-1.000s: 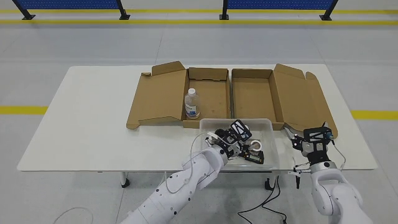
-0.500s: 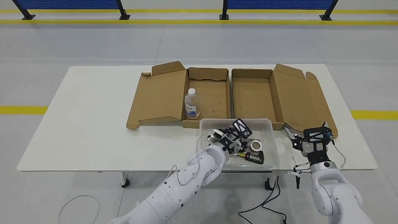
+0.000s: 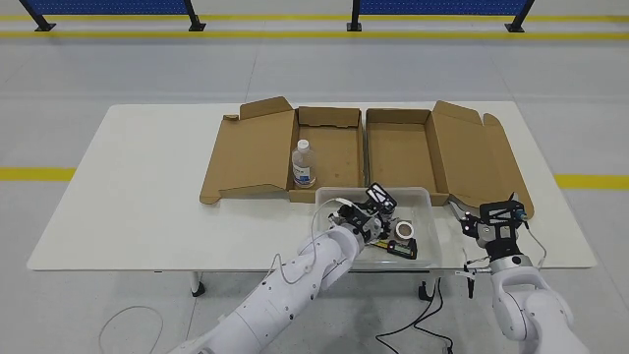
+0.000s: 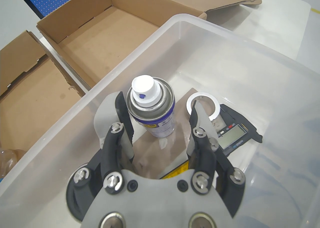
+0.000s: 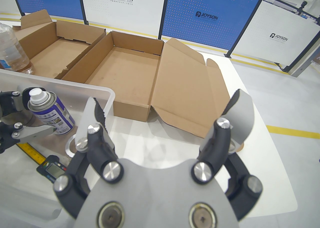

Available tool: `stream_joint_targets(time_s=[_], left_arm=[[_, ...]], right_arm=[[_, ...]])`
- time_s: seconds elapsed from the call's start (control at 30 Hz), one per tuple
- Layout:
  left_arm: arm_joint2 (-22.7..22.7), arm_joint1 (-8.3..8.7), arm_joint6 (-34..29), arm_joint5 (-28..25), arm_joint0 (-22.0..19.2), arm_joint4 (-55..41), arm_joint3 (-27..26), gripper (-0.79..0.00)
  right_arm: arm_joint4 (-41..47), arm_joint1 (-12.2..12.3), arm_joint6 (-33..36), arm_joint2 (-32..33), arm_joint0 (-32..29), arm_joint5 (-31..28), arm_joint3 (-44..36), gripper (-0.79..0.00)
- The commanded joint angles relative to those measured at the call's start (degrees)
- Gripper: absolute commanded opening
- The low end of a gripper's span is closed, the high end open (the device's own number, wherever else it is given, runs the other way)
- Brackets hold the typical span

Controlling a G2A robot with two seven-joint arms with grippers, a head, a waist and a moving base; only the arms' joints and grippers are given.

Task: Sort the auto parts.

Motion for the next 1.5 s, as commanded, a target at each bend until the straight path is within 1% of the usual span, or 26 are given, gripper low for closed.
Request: stream_joint_targets(time_s=[0.0, 0.23, 0.33, 0.43, 0.5, 0.63, 0.83, 0.93, 1.03, 1.07, 1.13, 1.3, 1.47], left_arm=[[0.2, -0.19, 0.2, 0.0, -0.1, 0.2, 0.4, -0.369], [0.4, -0.73, -0.2, 0.1, -0.3, 0.4, 0.9, -0.394], [0.4, -0.95, -0.3, 0.1, -0.3, 0.3, 1.1, -0.366], [0.3, -1.21, -0.5, 0.2, -0.4, 0.0, 1.4, -0.357], [0.3, -1.41, -0.8, 0.2, -0.6, -0.3, 1.5, -0.369], [0.4, -1.80, -1.2, 0.1, -0.9, -0.6, 1.7, -0.363], [0.4, -2.24, -1.0, -0.1, -1.4, -0.3, 2.3, -0.413], [0.3, -2.37, -0.9, -0.1, -1.6, -0.2, 2.7, -0.474], [0.1, -2.45, -0.8, -0.2, -1.6, 0.1, 2.9, -0.579], [0.0, -2.45, -0.7, -0.3, -1.6, 0.2, 2.9, -0.659], [-0.3, -2.42, -0.6, -0.6, -1.5, 0.4, 2.8, -0.785], [-1.4, -2.06, -0.6, -1.7, -1.0, 0.8, 1.6, -0.785], [-3.1, -1.42, -0.9, -3.6, 0.3, 0.6, -2.1, -0.785]], right_arm=[[0.0, 0.0, 0.0, 0.0, 0.0, 0.0, 0.0, 0.000], [0.0, 0.0, 0.0, 0.0, 0.0, 0.0, 0.0, 0.000], [0.0, 0.0, 0.0, 0.0, 0.0, 0.0, 0.0, 0.000], [0.0, 0.0, 0.0, 0.0, 0.0, 0.0, 0.0, 0.000], [0.0, 0.0, 0.0, 0.0, 0.0, 0.0, 0.0, 0.000], [0.0, 0.0, 0.0, 0.0, 0.0, 0.0, 0.0, 0.000], [0.0, 0.0, 0.0, 0.0, 0.0, 0.0, 0.0, 0.000], [0.0, 0.0, 0.0, 0.0, 0.0, 0.0, 0.0, 0.000], [0.0, 0.0, 0.0, 0.0, 0.0, 0.0, 0.0, 0.000], [0.0, 0.0, 0.0, 0.0, 0.0, 0.0, 0.0, 0.000], [0.0, 0.0, 0.0, 0.0, 0.0, 0.0, 0.0, 0.000], [0.0, 0.0, 0.0, 0.0, 0.0, 0.0, 0.0, 0.000], [0.0, 0.0, 0.0, 0.0, 0.0, 0.0, 0.0, 0.000]])
